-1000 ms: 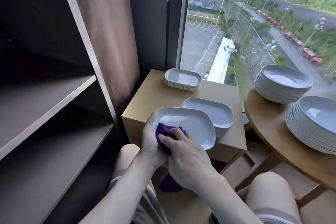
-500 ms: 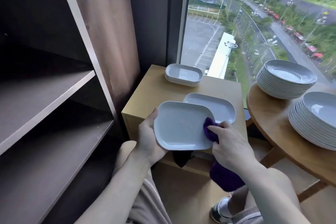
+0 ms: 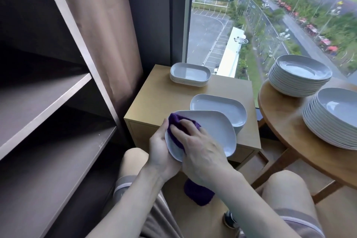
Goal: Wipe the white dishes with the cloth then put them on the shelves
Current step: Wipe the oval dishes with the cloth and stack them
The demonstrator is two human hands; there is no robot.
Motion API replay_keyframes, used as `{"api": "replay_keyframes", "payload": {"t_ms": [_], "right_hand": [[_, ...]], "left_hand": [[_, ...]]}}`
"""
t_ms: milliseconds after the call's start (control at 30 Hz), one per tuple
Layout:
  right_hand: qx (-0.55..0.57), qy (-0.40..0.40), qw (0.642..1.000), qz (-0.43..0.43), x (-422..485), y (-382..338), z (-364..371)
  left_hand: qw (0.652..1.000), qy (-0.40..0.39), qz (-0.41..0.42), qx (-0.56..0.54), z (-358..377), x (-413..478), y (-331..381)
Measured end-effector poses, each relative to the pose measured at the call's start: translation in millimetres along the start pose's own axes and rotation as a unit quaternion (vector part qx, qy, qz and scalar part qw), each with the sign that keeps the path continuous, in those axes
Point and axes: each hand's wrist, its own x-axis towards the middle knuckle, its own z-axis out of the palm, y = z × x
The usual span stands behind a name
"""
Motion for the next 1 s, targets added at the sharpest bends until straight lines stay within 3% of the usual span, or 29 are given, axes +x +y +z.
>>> {"api": "replay_keyframes", "payload": {"t_ms": [233,333,567,867,1000], "right_hand": [[-0.031,-0.071,0.997,-0.024,-15,1,5],[-0.002,-0.057,0.998,-0.01,-18,7,-1],[0.221,-0.045,0.969,0.1,-9,33,-15],[0.247,0.066,0.964,0.073,3,30,-28],[0.224,0.045,0.971,0.071,12,23,-27]], "left_hand": [[0.999,0.026,0.011,-0.026,-2,3,11],[1.0,0.018,-0.004,-0.006,1,3,12],[0.999,-0.043,-0.019,0.018,7,-2,3],[0.997,-0.059,0.004,0.053,11,-3,4],[0.998,-0.046,0.014,0.043,12,1,6]]}}
